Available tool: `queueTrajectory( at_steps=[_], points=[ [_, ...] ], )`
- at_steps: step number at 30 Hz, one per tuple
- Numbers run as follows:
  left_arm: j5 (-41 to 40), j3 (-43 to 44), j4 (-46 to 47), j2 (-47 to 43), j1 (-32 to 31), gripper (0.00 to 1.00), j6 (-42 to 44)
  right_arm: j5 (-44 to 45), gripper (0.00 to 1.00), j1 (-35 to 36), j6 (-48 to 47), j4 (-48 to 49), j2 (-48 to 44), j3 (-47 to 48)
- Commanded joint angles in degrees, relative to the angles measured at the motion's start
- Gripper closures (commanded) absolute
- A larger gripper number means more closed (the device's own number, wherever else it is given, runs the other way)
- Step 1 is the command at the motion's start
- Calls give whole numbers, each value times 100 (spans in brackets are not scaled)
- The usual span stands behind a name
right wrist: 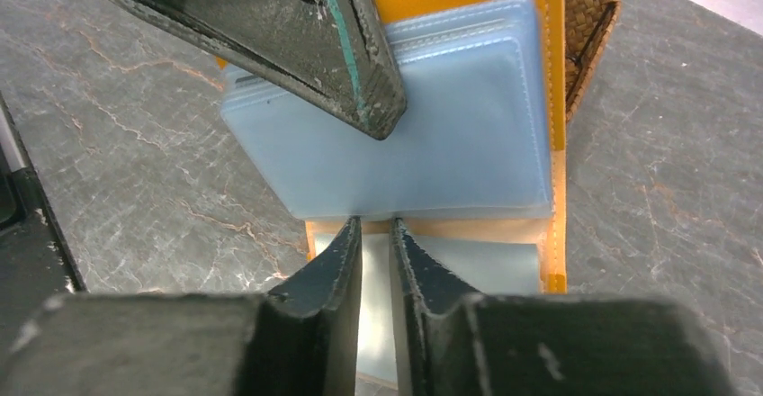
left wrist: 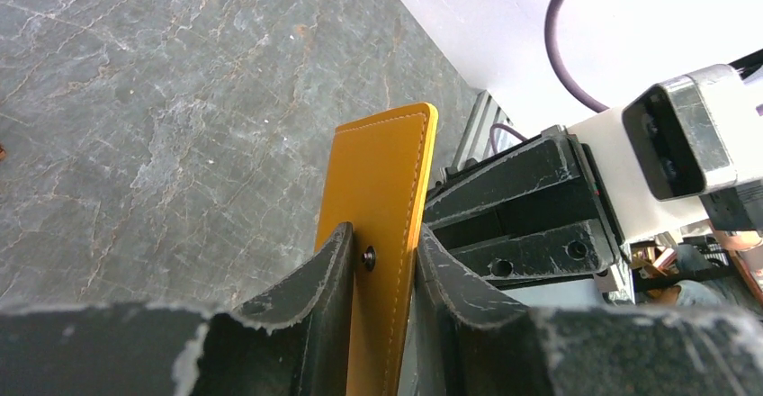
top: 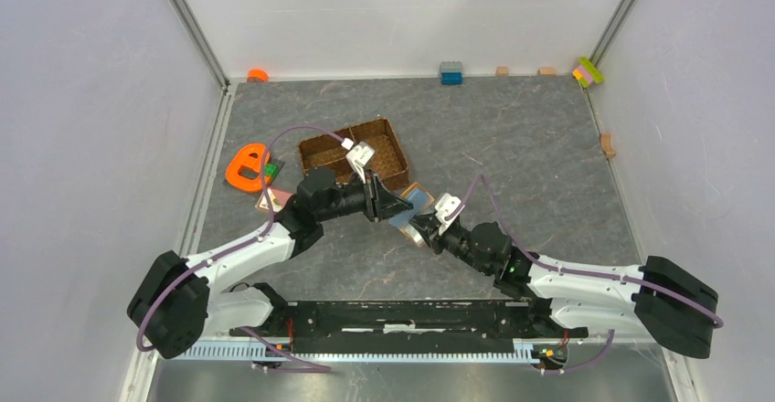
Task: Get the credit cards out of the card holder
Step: Remove the credit card from the card holder.
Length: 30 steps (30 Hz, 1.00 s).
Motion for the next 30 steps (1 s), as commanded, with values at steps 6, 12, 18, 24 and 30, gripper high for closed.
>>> queueTrajectory(
  at_steps=[6,12,18,24,30],
  points=[
    [370,70,570,-281,-75,73,-128,811,98,17,83,115,-460,4],
    [129,12,590,-321,-75,98,-162,470,98,8,105,111,-595,-59],
    [-578,-419,1224,-651,-77,98,-523,-737,41,-326,513,512,-746,-227],
    [-579,-655,2339,-442,-253,98,-966,-1733,19,-665,1255,1211,-608,-384],
    [-300,-502,2773,-24,-681,98,-860,-1693,26,-855,1897,2282,-694,-863]
  ],
)
